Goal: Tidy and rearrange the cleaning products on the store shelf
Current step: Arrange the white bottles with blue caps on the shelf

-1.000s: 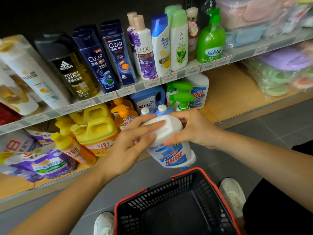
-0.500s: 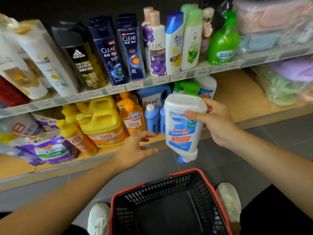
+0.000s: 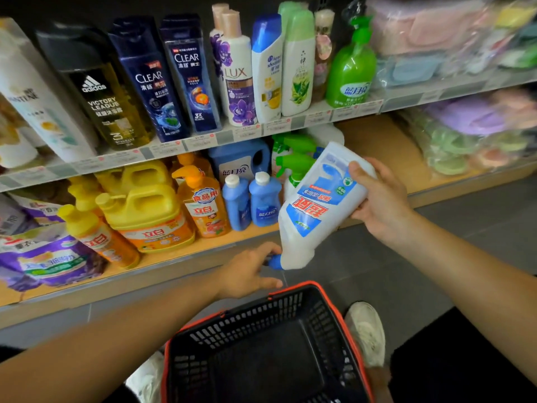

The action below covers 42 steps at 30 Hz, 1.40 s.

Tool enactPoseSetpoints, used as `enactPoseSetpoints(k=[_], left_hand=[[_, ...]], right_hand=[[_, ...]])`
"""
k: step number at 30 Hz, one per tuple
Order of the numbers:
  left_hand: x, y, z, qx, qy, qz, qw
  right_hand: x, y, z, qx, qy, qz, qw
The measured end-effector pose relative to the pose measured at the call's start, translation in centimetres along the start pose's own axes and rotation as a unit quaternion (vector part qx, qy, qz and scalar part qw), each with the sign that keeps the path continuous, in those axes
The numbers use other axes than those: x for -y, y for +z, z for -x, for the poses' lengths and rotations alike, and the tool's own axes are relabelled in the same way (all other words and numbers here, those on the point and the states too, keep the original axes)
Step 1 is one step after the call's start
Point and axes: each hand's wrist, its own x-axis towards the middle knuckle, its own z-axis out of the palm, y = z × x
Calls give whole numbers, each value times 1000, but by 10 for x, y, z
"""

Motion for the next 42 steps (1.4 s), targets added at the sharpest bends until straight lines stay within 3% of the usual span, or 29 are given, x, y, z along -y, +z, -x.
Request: enactPoseSetpoints(k=[5,8,13,18,20,24,32,38,42], left_hand=[[-13,10,-20,-44,-3,34,998],[-14,7,-22,-62,-12,122,991],[-11,-16,-15,-66,7,142,988],[-12,-37,-25,-76,-17,166,983],[-10,-41,-37,-68,-48,189,979],[7,-32,-63,-49,-82,84,992],[36,-13,-97,-12,-115,24,993],[36,17,-116,-115,-80,38,989],[40,36,-110,-169,-74,73,980]], right_hand=[[-4,-23,-13,-25,57,-17,998],[-9,-35,-28,-34,95,-6,995],[-34,-52,-49,-18,192,77,978],[-57,-58,-58,44,296,242,923],[-55,-54,-68,59,255,325,909],[-36,-40,-104,27,51,453,889],[-20,-11,-178,33,-109,505,856],[-42,5,-219,34,-119,394,911],[-49,1,-232,-27,-159,462,872]])
